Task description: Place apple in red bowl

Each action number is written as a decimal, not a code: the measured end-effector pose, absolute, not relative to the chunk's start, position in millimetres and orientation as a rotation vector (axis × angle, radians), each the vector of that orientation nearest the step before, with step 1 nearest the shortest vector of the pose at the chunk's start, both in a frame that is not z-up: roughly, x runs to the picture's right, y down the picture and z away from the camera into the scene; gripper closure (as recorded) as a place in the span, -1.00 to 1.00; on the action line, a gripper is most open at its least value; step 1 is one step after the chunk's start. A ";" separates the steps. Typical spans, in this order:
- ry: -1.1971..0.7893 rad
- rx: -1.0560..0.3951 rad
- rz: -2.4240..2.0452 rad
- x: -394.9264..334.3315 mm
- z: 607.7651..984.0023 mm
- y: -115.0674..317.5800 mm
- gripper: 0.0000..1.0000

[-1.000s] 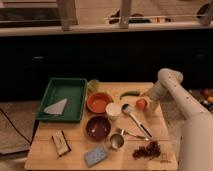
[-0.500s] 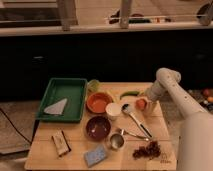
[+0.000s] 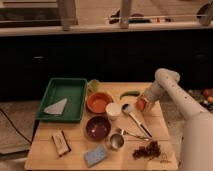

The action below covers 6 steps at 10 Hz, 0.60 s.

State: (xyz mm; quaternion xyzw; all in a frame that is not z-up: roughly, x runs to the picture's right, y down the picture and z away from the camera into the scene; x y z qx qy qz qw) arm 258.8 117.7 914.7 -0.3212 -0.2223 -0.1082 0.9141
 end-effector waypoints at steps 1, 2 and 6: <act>-0.457 -0.659 -0.226 258.2 913.4 117.6 0.35; -0.453 -0.659 -0.228 259.0 912.2 118.0 0.56; -0.446 -0.662 -0.270 250.7 904.6 111.8 1.00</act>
